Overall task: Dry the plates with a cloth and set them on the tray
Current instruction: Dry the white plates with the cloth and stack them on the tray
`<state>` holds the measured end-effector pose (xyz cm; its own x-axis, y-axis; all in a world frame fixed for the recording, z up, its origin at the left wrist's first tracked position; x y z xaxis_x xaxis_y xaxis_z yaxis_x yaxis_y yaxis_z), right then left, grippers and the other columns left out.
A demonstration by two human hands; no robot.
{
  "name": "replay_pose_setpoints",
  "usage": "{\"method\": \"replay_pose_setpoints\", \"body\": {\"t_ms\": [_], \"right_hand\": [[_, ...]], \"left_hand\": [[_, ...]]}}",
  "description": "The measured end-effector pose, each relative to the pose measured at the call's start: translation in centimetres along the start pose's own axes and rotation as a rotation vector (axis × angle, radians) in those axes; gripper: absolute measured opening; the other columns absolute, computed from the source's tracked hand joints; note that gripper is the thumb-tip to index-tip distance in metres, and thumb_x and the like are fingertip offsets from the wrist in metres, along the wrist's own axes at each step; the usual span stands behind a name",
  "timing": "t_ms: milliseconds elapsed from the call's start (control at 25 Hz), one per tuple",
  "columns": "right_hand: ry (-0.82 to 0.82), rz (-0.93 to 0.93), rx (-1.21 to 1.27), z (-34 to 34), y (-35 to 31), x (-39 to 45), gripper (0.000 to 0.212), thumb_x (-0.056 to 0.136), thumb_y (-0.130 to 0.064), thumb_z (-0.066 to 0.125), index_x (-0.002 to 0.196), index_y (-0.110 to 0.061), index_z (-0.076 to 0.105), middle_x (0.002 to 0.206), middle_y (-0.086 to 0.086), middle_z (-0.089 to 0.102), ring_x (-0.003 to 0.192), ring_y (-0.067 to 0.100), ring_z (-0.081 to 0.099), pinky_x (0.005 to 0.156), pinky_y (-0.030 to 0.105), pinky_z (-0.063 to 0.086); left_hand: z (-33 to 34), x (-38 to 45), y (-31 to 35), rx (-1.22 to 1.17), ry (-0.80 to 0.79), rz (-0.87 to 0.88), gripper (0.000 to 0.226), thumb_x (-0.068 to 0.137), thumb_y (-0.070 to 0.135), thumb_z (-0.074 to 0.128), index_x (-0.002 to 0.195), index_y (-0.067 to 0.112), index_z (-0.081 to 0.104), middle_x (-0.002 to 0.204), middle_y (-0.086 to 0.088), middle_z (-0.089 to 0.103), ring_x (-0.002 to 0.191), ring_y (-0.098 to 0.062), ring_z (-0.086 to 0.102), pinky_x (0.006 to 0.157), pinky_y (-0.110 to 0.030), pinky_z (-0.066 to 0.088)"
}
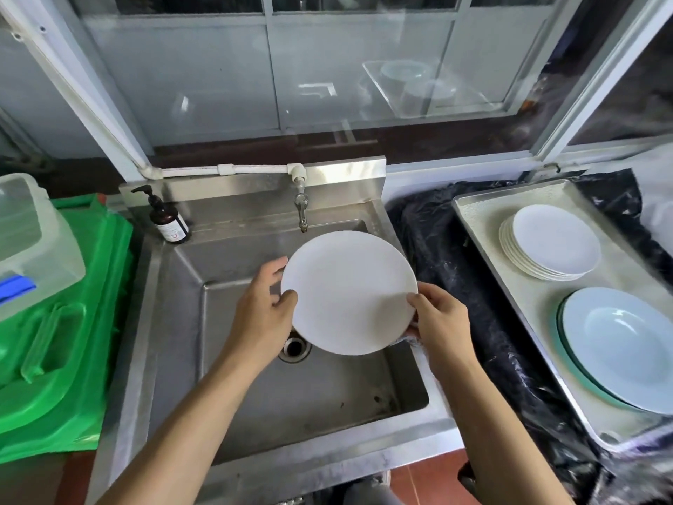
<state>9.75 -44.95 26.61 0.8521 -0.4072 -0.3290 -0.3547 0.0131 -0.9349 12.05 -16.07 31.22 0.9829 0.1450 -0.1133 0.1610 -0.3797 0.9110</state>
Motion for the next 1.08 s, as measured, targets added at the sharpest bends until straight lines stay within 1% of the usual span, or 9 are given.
{"method": "replay_pose_setpoints", "body": {"t_ms": [120,240,320,400,520,600,680,880,1080], "right_hand": [[0.031,-0.027,0.002,-1.5,-0.2,-0.1,0.023,0.095,-0.011,0.060,0.111,-0.022,0.071,0.089,0.000,0.076,0.056,0.034,0.071,0.050,0.041,0.059],[0.071,0.009,0.040,-3.3,0.0,0.4,0.017,0.095,-0.019,0.062,0.107,-0.026,0.072,0.080,-0.008,0.075,0.053,0.020,0.072,0.050,0.035,0.059],[0.095,0.018,0.066,-5.0,0.0,1.2,0.014,0.094,-0.023,0.063,0.101,-0.030,0.073,0.076,-0.013,0.074,0.057,0.014,0.073,0.047,0.028,0.056],[0.108,0.021,0.056,-6.8,-0.1,2.2,0.015,0.087,-0.032,0.065,0.099,-0.034,0.074,0.082,-0.012,0.076,0.076,0.016,0.075,0.064,0.035,0.062],[0.126,0.021,0.080,-10.0,-0.4,3.9,0.026,0.075,-0.040,0.066,0.098,-0.033,0.075,0.097,-0.001,0.076,0.099,0.024,0.072,0.091,0.051,0.059],[0.151,0.024,0.103,-12.8,-0.7,5.6,0.013,0.079,-0.034,0.068,0.089,-0.035,0.077,0.086,-0.004,0.077,0.095,0.027,0.072,0.086,0.050,0.061],[0.154,0.016,0.106,-15.6,-1.2,7.6,0.021,0.088,-0.022,0.068,0.080,-0.039,0.077,0.077,-0.009,0.076,0.090,0.028,0.072,0.081,0.047,0.063],[0.190,0.023,0.060,-22.8,-1.8,13.0,0.016,0.081,-0.026,0.063,0.079,-0.030,0.079,0.078,-0.003,0.073,0.087,0.023,0.067,0.091,0.054,0.057],[0.218,0.060,0.025,-28.9,-0.5,19.5,0.026,0.090,-0.015,0.059,0.072,-0.022,0.076,0.058,-0.012,0.055,0.069,0.020,0.047,0.070,0.038,0.044]], "left_hand": [[0.8,0.0,0.6,-0.065,0.002,-0.006,0.049,0.092,0.006,0.053,0.135,0.029,0.054,0.127,0.009,0.064,0.083,0.012,0.063,0.070,-0.015,0.050],[2.6,0.3,1.5,-0.104,-0.044,0.002,0.047,0.093,0.007,0.053,0.134,0.031,0.054,0.129,0.004,0.064,0.095,0.001,0.064,0.068,-0.014,0.050],[4.3,0.5,2.5,-0.104,-0.072,0.017,0.046,0.093,0.009,0.053,0.132,0.033,0.055,0.130,0.004,0.063,0.099,-0.002,0.064,0.075,-0.022,0.054],[6.2,0.6,3.5,-0.092,-0.092,0.026,0.046,0.093,0.010,0.053,0.130,0.036,0.056,0.131,0.007,0.062,0.099,-0.003,0.064,0.089,-0.035,0.054],[10.1,0.7,5.3,-0.100,-0.133,0.022,0.044,0.092,0.014,0.052,0.128,0.039,0.057,0.130,0.011,0.060,0.103,-0.010,0.065,0.095,-0.047,0.054],[13.1,0.9,6.6,-0.088,-0.143,0.019,0.043,0.090,0.016,0.053,0.126,0.039,0.058,0.128,0.011,0.061,0.104,-0.014,0.066,0.094,-0.052,0.054],[16.5,1.4,7.8,-0.092,-0.159,0.014,0.042,0.092,0.013,0.053,0.126,0.037,0.059,0.129,0.007,0.061,0.105,-0.016,0.065,0.096,-0.054,0.053],[25.1,2.6,10.2,-0.089,-0.211,-0.031,0.044,0.093,0.013,0.051,0.123,0.044,0.059,0.130,0.012,0.060,0.105,-0.011,0.065,0.098,-0.050,0.052],[33.3,4.7,12.4,-0.092,-0.214,-0.050,0.044,0.090,0.010,0.051,0.121,0.040,0.062,0.126,0.002,0.063,0.107,-0.020,0.065,0.099,-0.053,0.051]]}}
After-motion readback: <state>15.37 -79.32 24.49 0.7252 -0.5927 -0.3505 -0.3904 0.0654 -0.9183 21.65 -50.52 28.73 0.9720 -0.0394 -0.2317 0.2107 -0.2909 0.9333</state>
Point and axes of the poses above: each hand's wrist, its own x-axis towards the middle knuckle, its own z-axis out of the palm, y = z × x, the point moved 9 cm from there along x, towards the middle knuckle
